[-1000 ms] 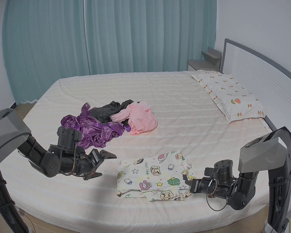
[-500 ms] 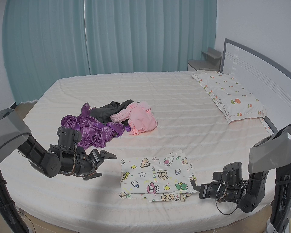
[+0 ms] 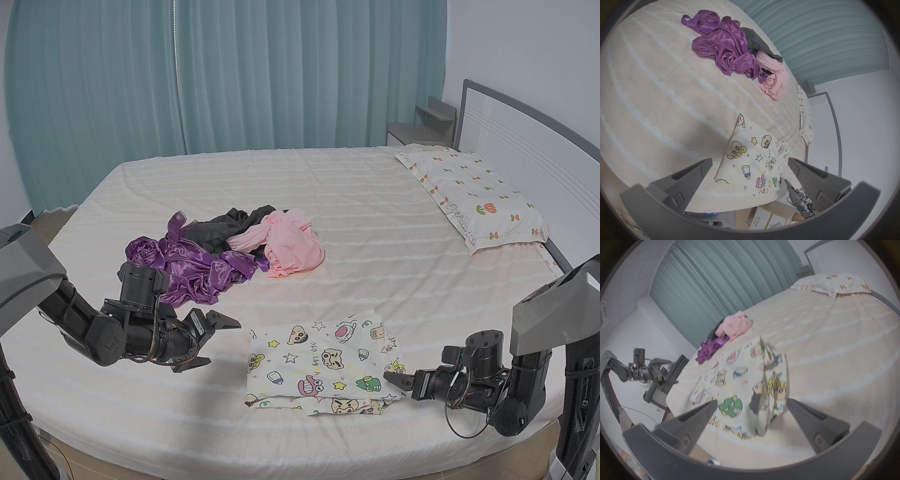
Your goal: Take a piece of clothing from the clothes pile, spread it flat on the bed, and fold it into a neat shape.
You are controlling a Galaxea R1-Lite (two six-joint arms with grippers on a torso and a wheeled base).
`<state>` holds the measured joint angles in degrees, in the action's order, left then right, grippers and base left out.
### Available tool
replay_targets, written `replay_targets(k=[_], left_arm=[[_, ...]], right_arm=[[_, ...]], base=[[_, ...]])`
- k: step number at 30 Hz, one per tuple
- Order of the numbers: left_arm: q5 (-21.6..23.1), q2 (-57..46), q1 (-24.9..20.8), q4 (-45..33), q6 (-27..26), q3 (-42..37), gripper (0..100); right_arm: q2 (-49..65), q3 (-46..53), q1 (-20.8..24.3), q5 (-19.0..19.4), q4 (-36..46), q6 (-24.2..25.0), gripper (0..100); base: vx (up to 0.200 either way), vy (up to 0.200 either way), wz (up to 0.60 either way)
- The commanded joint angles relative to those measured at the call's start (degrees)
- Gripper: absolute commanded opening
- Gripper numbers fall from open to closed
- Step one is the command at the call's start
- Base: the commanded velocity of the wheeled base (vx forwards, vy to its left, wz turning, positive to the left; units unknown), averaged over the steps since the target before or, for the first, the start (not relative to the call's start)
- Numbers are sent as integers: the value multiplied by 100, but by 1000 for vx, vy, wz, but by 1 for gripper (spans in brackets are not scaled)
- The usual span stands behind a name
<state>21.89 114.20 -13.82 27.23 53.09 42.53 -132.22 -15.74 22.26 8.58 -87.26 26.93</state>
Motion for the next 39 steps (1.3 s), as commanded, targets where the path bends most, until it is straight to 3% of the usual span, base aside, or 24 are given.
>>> replay_targets(k=[1,6,10,27,28,39], left_arm=[[25,190,-15,54,17,-17,100],[-1,313,-15,485,17,-202,100],[17,313,-15,907,17,-456,100],[34,313,-59,968,17,-518,100],[34,322,-59,977,17,-509,100],[34,366,-33,977,17,-483,100]], right_arm=[[311,-1291,-240,21,895,5,100],[-76,-2856,-248,65,2117,14,100],[-603,-3497,-248,65,2231,14,100],[-1078,-4069,-169,117,2547,5,100],[-1078,-4086,-161,179,2635,5,0],[-1008,-4069,-169,267,2697,32,0]], base=[[0,0,0],[0,0,0],[0,0,0],[0,0,0],[0,0,0],[0,0,0]])
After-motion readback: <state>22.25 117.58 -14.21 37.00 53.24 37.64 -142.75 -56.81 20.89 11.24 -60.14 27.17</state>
